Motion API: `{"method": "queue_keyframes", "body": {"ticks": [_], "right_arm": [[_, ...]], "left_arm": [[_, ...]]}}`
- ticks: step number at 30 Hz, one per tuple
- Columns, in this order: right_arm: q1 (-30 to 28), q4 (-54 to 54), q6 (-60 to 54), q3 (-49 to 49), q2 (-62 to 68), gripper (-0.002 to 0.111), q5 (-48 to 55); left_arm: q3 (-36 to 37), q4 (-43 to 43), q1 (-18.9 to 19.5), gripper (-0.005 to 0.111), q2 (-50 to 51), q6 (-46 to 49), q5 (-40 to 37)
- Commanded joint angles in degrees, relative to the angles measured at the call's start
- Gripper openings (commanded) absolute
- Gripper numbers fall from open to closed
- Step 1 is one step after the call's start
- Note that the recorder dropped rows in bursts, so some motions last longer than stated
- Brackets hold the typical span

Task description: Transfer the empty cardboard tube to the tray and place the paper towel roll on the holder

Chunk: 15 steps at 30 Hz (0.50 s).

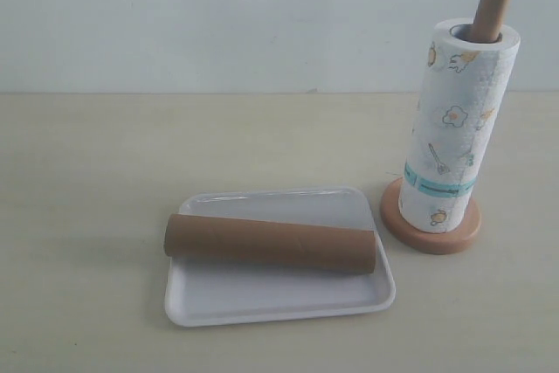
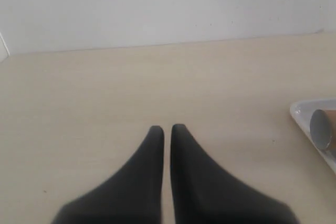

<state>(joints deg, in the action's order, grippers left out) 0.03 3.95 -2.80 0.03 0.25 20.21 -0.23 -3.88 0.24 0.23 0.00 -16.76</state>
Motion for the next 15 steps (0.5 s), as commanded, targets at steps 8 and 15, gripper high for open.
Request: {"method": "queue_keyframes", "body": {"ticks": [8,15], "right_arm": [[0.1,0.2,-0.2,0.0,-0.2,0.0,-1.4],[0.1,0.2,-0.2,0.0,-0.2,0.0,-1.4]], "left_arm": [[0.2,2.2,-0.1,0.004,-0.2,0.5,-0.2],[0.2,2.2,-0.1,0.004,-0.2,0.5,-0.2]]}}
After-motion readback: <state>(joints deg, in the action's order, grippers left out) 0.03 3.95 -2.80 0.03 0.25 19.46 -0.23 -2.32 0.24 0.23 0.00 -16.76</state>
